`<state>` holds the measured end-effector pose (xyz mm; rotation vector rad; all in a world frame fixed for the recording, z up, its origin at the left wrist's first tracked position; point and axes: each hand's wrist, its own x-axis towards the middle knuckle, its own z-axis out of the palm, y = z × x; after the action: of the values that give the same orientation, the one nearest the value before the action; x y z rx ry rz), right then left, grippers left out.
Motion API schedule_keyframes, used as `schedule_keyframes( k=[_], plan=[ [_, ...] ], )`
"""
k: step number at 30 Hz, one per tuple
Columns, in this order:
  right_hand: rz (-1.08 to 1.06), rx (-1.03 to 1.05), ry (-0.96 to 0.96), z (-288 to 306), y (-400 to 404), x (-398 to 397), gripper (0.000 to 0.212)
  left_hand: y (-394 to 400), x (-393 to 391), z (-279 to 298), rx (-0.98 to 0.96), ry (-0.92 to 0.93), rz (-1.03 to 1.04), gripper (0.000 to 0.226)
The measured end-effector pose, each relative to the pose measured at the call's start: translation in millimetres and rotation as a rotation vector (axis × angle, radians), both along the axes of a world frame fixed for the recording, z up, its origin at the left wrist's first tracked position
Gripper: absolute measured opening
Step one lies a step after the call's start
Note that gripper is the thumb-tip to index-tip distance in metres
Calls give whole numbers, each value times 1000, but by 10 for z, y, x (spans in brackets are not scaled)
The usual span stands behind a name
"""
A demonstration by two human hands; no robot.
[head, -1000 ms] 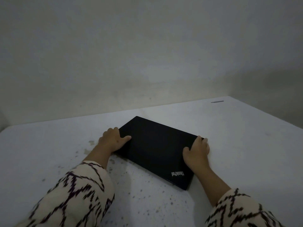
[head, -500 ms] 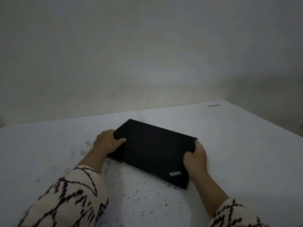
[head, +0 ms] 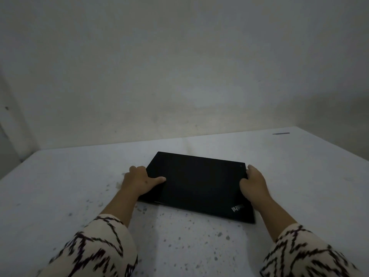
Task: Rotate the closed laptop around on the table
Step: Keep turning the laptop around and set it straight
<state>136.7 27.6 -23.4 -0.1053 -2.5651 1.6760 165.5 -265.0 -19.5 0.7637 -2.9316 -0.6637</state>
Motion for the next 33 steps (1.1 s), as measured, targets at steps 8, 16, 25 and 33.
schedule_keyframes(
  k=[8, 16, 25, 33],
  plan=[
    [-5, 533, -45, -69, -115, 241, 36, 93, -52, -7, 23, 79, -138, 67],
    [23, 268, -9, -66, -79, 238, 61, 88, -24, -41, 54, 149, -72, 69],
    [98, 228, 6, -47, 7, 28, 71, 161, 80, -15, 99, 172, 41, 57],
    [182, 247, -35, 24, 54, -154, 65, 238, 320, -21, 96, 158, 86, 56]
  ],
)
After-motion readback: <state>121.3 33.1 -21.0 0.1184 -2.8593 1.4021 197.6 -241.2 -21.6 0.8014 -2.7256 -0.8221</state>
